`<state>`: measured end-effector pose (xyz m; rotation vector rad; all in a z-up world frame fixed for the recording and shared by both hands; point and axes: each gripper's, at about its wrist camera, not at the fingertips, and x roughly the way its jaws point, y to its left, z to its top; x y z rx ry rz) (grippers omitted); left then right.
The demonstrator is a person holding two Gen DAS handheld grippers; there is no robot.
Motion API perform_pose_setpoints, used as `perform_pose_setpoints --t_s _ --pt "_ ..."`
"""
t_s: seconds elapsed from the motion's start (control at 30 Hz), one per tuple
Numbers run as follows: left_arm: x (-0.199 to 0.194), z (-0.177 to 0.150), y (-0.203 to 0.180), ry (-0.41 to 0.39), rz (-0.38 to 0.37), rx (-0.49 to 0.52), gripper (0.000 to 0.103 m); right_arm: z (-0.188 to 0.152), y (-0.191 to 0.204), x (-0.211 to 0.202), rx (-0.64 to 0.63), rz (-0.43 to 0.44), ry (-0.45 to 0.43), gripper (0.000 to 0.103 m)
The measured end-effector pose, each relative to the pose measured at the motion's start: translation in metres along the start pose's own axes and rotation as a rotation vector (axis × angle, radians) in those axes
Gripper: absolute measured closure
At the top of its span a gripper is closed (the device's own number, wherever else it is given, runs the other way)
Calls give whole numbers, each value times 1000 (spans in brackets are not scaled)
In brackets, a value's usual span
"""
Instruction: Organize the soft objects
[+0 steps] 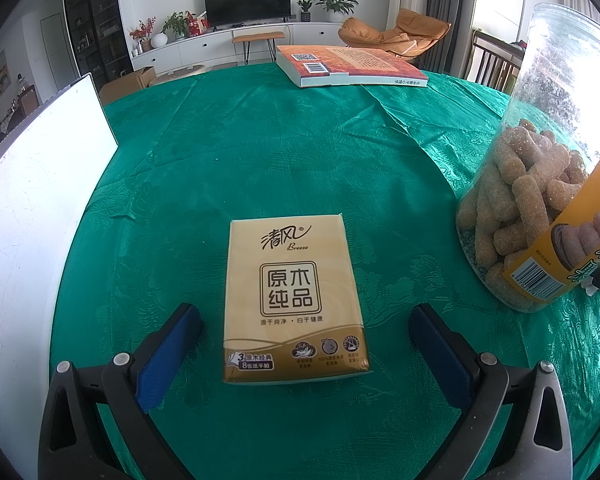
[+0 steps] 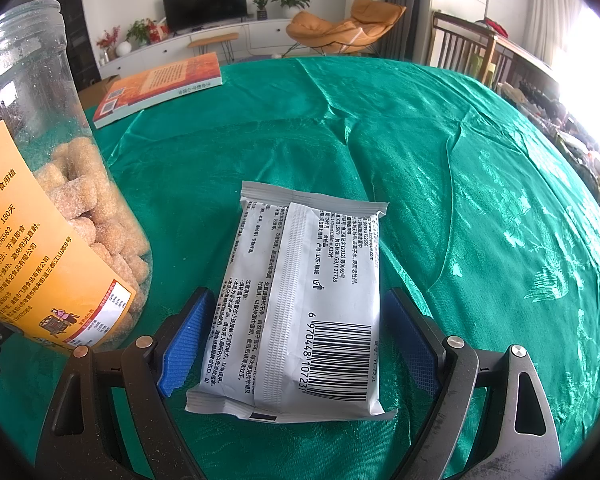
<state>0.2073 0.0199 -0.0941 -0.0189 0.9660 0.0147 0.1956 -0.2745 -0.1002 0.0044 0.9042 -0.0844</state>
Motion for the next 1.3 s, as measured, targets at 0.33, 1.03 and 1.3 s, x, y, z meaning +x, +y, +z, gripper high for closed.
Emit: perform_pose_setpoints --t_s 0.33,1.03,1.3 --pt "0 0 0 0 0 0 0 0 0 0 0 0 0 15" --pt "0 0 0 0 0 0 0 0 0 0 0 0 0 15" --pt "0 0 0 0 0 0 0 0 0 0 0 0 0 15"
